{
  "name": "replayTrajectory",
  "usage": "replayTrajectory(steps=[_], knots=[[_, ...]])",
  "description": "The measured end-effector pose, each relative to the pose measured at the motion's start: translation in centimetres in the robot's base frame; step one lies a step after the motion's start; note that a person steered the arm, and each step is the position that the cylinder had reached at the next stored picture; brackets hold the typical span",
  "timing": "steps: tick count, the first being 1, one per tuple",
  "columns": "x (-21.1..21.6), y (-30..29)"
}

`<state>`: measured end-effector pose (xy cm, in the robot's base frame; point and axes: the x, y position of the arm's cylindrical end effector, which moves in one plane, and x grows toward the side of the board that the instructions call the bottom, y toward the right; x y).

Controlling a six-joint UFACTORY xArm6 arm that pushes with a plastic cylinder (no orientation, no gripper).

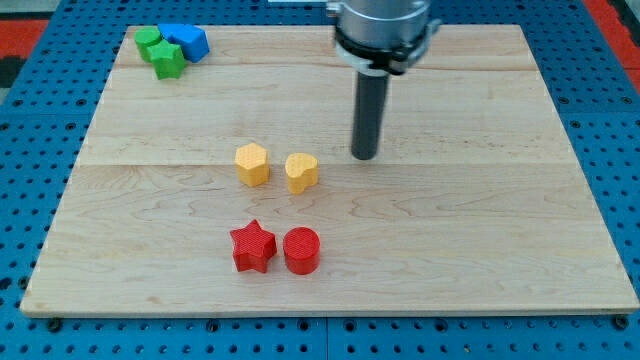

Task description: Move the red star below the yellow heart

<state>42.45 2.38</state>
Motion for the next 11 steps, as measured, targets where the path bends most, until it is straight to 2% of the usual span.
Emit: replayTrajectory(steps=[1,2,3,4,5,6,8,9,11], knots=[[0.4,-3.9],[3.5,-3.3],[2.6,-0.1],[6.5,5.5],[13.6,8.9],[19.4,4.6],[17.6,-11.1],[11.7,-11.1],[8.8,-12.6]])
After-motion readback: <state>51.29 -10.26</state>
